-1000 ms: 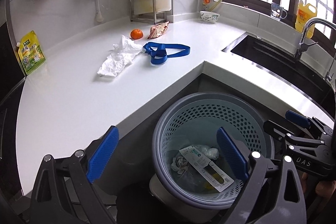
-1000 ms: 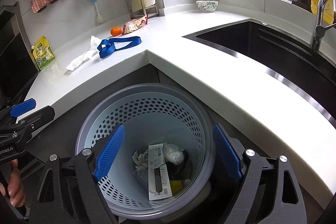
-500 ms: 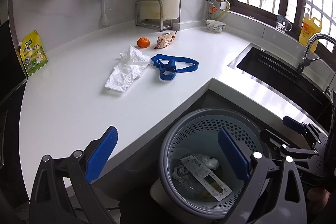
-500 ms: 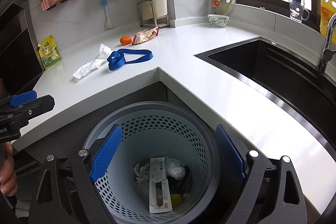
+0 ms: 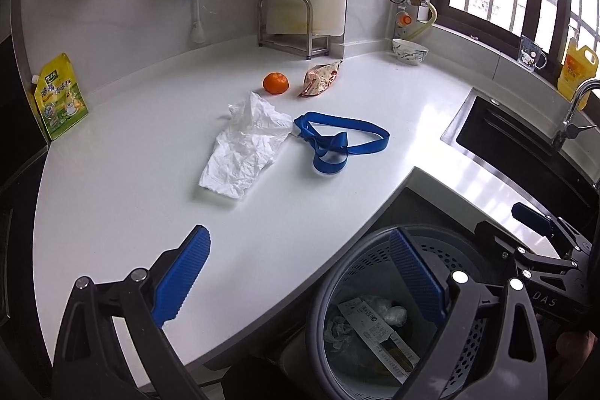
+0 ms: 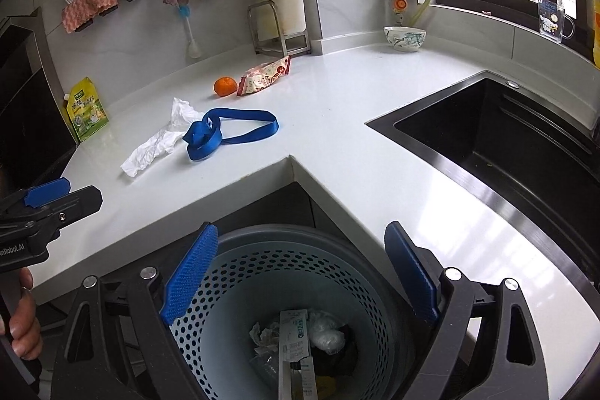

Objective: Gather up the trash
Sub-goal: 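Raise both open tools from the bin toward the blue strap and white tissue, then reach the right tool to the blue strap while the left tool approaches the white tissue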

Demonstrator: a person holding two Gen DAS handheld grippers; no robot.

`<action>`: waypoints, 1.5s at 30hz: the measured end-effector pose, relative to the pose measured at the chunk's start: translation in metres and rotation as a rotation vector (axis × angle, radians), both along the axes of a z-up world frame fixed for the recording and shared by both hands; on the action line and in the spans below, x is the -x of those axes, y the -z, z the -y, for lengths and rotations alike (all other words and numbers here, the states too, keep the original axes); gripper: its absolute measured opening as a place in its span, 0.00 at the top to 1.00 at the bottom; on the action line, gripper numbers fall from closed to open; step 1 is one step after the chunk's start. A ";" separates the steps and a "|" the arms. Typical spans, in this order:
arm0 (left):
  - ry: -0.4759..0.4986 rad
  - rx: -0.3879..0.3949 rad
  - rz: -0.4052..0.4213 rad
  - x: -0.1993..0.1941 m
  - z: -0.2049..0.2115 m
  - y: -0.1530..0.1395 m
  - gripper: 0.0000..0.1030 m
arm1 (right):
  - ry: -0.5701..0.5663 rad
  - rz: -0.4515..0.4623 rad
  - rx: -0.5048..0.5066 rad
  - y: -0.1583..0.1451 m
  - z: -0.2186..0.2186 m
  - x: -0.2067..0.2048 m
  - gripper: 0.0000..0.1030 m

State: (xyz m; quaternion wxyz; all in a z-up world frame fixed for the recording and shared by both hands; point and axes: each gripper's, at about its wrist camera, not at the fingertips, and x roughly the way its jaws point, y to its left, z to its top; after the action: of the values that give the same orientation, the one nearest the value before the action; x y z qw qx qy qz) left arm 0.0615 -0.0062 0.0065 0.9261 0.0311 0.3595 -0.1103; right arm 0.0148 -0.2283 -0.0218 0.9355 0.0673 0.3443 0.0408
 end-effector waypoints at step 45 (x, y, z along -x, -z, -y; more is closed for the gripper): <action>-0.209 -0.006 -0.022 -0.123 -0.069 -0.006 0.08 | -0.267 -0.090 0.060 -0.006 -0.086 -0.185 0.16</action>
State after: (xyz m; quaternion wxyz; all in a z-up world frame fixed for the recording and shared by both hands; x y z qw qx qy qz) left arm 0.1845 0.0624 0.0122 0.9284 -0.0050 0.3713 -0.0126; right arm 0.2001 -0.1419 -0.0158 0.9070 -0.0051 0.3930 0.1513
